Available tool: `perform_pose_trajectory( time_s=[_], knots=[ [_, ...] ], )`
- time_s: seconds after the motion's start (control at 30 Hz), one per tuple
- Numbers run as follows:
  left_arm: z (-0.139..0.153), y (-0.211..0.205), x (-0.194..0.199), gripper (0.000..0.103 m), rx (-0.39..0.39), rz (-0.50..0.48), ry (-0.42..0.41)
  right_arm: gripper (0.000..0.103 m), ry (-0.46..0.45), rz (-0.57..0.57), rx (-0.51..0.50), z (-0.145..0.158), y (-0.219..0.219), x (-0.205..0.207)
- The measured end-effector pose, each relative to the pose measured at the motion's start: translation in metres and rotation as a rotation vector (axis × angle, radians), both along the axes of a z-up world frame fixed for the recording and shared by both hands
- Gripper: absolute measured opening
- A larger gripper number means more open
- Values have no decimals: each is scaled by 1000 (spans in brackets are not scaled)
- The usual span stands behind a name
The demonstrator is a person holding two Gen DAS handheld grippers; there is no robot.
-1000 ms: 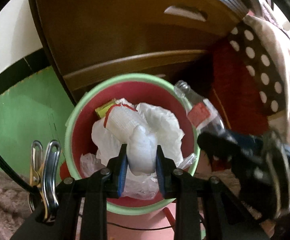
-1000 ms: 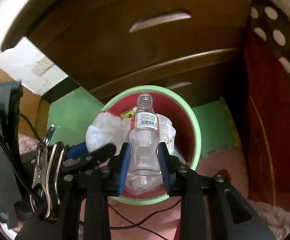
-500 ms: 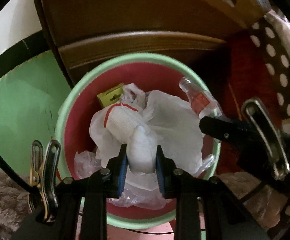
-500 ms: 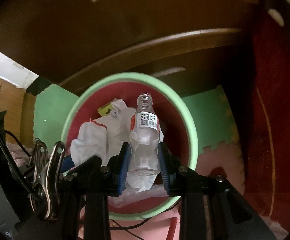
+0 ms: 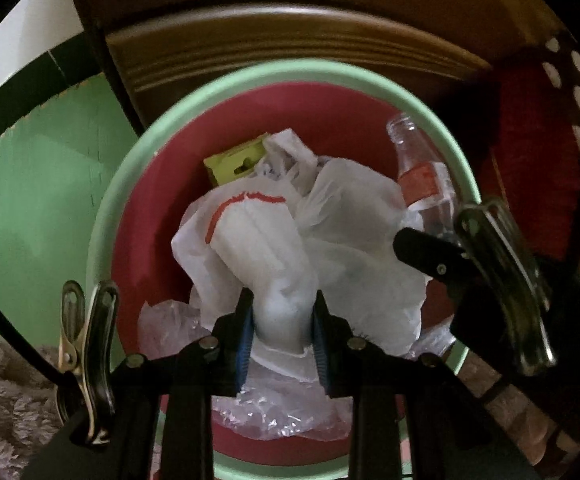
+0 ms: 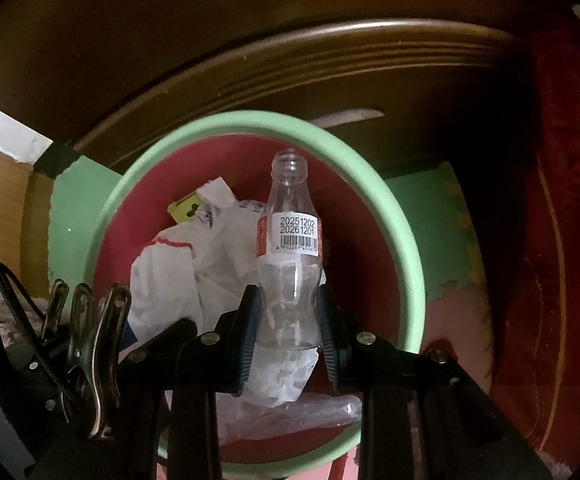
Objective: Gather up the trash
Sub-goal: 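Lower both tools into the bin and open them to drop sock and bottle, then raise both open tools from the bin toward the bedside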
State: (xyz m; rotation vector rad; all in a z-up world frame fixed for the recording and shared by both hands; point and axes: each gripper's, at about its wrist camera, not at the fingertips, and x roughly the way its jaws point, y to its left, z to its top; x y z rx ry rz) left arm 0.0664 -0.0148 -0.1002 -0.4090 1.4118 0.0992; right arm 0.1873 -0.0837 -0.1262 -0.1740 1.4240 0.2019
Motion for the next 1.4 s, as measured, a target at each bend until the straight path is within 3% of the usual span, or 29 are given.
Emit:
perform_pose_trajectory(
  time_s=[0.27, 0.73, 1.1, 1.4],
  knots=[
    [-8, -6, 7, 27, 16, 4, 16, 29, 28, -9, -12, -16, -3, 3],
    [-18, -6, 6, 40, 2, 35, 31, 30, 28, -28, -9, -17, -6, 5],
    [-1, 5, -1, 54, -21, 51, 0, 37, -23, -24, -13, 4, -8, -2],
    [38, -10, -16, 55, -2, -21, -64, 37, -41, -81, 78, 35, -22, -15]
  ],
)
